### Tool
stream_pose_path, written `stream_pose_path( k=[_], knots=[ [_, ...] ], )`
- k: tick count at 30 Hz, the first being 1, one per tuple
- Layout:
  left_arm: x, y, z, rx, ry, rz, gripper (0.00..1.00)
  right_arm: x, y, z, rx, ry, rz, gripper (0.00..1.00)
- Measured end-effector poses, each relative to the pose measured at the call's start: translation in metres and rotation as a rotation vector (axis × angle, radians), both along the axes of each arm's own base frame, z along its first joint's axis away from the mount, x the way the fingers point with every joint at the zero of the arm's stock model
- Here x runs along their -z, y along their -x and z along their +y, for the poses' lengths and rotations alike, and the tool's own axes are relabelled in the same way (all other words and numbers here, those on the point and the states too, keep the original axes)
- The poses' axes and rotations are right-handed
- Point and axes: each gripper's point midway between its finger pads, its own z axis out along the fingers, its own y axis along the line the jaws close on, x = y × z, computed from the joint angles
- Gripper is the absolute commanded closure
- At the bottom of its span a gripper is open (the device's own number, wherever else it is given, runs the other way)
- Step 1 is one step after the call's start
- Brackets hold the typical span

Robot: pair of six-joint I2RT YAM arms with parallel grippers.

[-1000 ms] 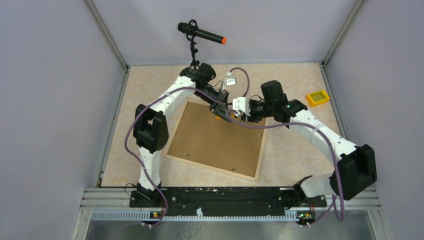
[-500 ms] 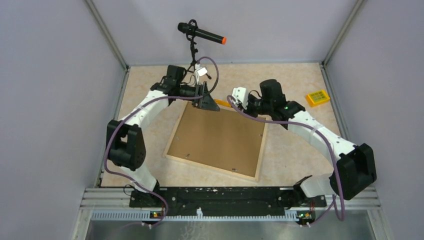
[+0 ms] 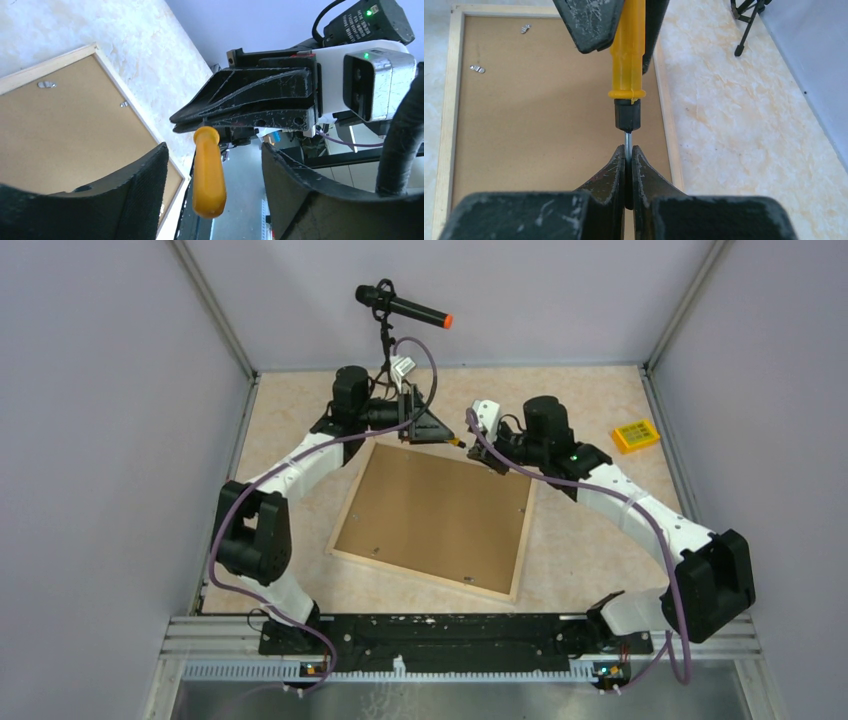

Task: Take the photo out of the frame

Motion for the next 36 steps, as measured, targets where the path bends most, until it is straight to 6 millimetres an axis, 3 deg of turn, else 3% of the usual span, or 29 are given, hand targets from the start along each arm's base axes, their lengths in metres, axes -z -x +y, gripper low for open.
stream_pose_path(
  k=[6, 10, 11, 12, 13, 14, 16, 19, 21, 23, 26, 28, 32, 36],
  knots=[
    [-0.002, 0.002, -0.011, 0.022, 0.020, -0.010, 0.50, 0.002, 0.004, 0.001, -0.002, -0.014, 0.027, 1.00],
    [0.003, 0.006, -0.019, 0.036, 0.017, 0.004, 0.77, 0.003, 0.005, 0.002, -0.004, -0.019, 0.034, 1.00],
    [0.003, 0.006, -0.020, 0.034, 0.016, 0.008, 0.85, 0.002, 0.005, 0.002, -0.007, -0.021, 0.033, 0.95],
    [0.004, 0.004, -0.020, 0.028, 0.014, 0.000, 0.93, 0.001, 0.006, 0.002, -0.004, -0.026, 0.033, 0.83],
    [0.006, 0.003, -0.020, 0.028, 0.013, -0.002, 0.99, -0.001, 0.006, 0.002, -0.001, -0.028, 0.031, 0.64],
    [0.006, 0.003, -0.020, 0.030, 0.013, -0.009, 1.00, -0.001, 0.007, 0.001, 0.001, -0.028, 0.036, 0.53],
    [0.006, 0.001, -0.022, 0.034, 0.004, -0.027, 1.00, 0.002, 0.007, -0.002, 0.020, -0.026, 0.058, 0.41],
    [0.005, -0.015, -0.029, 0.018, -0.044, -0.117, 1.00, 0.010, 0.003, -0.020, 0.086, -0.037, 0.144, 0.38],
    [0.005, -0.032, -0.034, -0.019, -0.106, -0.218, 1.00, 0.016, -0.008, -0.046, 0.178, -0.059, 0.220, 0.38],
    [0.008, -0.047, -0.039, -0.061, -0.191, -0.345, 1.00, 0.025, -0.024, -0.087, 0.326, -0.094, 0.315, 0.38],
    [0.025, -0.050, -0.046, -0.068, -0.315, -0.496, 1.00, 0.045, -0.036, -0.137, 0.514, -0.140, 0.435, 0.39],
    [0.044, -0.047, -0.053, -0.038, -0.399, -0.568, 1.00, 0.066, -0.035, -0.160, 0.613, -0.154, 0.532, 0.40],
    [0.094, -0.045, -0.069, 0.038, -0.561, -0.679, 1.00, 0.107, -0.018, -0.163, 0.689, -0.153, 0.734, 0.42],
    [0.130, -0.050, -0.084, 0.099, -0.666, -0.744, 1.00, 0.130, -0.015, -0.161, 0.740, -0.166, 0.853, 0.43]
  ],
)
